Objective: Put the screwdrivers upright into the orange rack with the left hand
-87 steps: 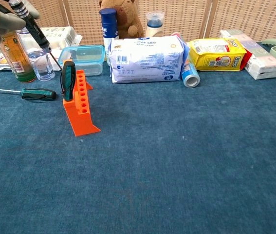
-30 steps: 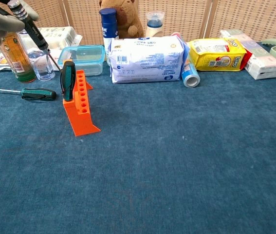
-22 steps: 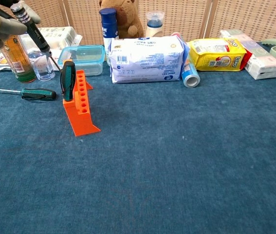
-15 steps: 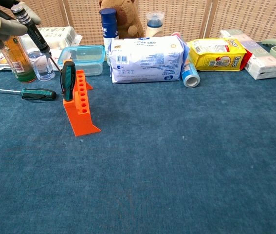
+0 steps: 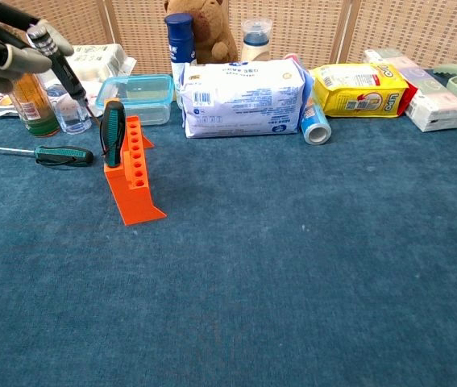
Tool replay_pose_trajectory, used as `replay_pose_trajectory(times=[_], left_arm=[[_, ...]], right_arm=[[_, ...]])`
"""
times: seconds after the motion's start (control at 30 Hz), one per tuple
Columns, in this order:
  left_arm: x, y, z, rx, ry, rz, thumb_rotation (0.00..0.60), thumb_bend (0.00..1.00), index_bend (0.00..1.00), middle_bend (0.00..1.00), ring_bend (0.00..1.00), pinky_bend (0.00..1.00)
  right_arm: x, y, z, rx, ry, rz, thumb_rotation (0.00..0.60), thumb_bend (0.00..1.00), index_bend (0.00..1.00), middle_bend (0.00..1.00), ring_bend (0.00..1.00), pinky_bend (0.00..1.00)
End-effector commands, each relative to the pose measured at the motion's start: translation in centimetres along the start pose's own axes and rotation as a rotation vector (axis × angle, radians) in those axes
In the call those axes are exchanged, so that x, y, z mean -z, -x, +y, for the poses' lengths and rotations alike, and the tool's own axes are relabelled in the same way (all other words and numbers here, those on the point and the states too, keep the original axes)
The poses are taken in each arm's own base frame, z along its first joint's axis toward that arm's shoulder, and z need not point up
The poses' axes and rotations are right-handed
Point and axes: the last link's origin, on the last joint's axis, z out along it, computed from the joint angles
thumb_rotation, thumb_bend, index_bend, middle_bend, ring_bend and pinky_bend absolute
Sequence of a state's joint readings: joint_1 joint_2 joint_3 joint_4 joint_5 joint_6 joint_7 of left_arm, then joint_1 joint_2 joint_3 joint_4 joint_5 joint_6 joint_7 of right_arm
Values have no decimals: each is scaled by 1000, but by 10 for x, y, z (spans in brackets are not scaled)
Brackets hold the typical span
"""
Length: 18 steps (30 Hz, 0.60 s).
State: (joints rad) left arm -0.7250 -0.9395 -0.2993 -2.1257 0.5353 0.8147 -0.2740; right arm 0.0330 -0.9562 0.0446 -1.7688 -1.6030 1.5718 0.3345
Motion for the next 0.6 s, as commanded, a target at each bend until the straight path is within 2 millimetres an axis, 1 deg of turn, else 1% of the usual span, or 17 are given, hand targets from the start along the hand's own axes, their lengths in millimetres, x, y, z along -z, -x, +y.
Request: replay_pose_trajectory(times=[0.03, 0.5, 0.6], left_arm=[[-3, 3, -2, -3, -11, -1, 600, 592, 568, 890, 930, 888], [-16, 7, -14, -34, -67, 17, 600, 589, 568, 890, 930, 888], [-20, 9, -16, -39, -79, 18, 600, 576, 568, 890, 929, 888]], right_arm=[[0, 0, 0, -1, 0, 0, 600, 163, 12, 97, 93, 89], [0, 0, 0, -2, 0, -2, 600, 163, 12, 97, 94, 88], [0, 1, 0, 0, -2, -6, 600, 164, 12, 97, 94, 89]])
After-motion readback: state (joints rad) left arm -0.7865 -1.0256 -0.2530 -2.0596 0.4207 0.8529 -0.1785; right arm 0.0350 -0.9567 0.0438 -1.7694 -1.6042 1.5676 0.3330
